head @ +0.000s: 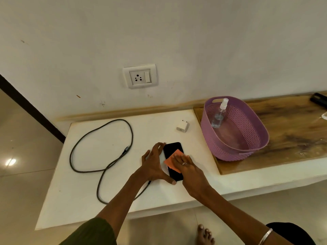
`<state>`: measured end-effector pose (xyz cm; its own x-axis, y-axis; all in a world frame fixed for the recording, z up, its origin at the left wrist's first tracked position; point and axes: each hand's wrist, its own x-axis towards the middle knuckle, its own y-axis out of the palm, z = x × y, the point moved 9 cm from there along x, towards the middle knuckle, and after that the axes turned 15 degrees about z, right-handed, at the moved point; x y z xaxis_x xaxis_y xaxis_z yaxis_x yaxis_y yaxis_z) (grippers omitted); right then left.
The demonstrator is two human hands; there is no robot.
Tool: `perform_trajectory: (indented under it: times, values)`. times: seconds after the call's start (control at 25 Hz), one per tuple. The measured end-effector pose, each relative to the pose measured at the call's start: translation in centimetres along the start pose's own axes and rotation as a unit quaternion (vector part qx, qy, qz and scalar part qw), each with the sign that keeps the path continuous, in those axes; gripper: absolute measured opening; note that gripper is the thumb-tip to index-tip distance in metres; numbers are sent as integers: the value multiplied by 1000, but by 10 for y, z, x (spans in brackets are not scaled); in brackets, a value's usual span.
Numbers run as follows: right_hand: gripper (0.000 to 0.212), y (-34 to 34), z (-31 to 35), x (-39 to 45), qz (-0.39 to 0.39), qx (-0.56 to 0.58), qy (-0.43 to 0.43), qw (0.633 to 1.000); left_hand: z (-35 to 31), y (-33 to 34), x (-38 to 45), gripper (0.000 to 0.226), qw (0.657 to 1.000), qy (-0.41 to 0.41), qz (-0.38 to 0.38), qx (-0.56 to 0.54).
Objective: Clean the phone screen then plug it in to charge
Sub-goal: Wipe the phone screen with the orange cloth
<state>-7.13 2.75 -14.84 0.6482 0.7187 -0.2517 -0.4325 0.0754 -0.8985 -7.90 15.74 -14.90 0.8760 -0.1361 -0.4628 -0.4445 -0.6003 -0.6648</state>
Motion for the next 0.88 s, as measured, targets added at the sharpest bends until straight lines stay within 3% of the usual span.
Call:
perform_trajectory:
  times: [0.12,0.24,0.44,0.6,0.72,0.88]
  values:
    - [87,6,25,-6,-9,-82,-68,994,2,2,0,148,1000,2,7,-25]
    - [79,13,22,-11,24,-86,-111,990,2,2,-1,148,1000,2,6,-30]
    - [87,5,-27,-8,63,-70,-26,995,1,-1,-2,150,1000,1,-1,-14]
    - [88,-4,-38,-19,9,-15,34,999,-2,-1,-4,150,1000,-3,-4,-1]
    - [85,4,-18,-18,-3,-15,10,1000,-2,-1,-4,149,1000,-2,-5,-4]
    - [71,30,12,-17,56,-21,-57,997,-2,0,-4,150,1000,13,-2,-26]
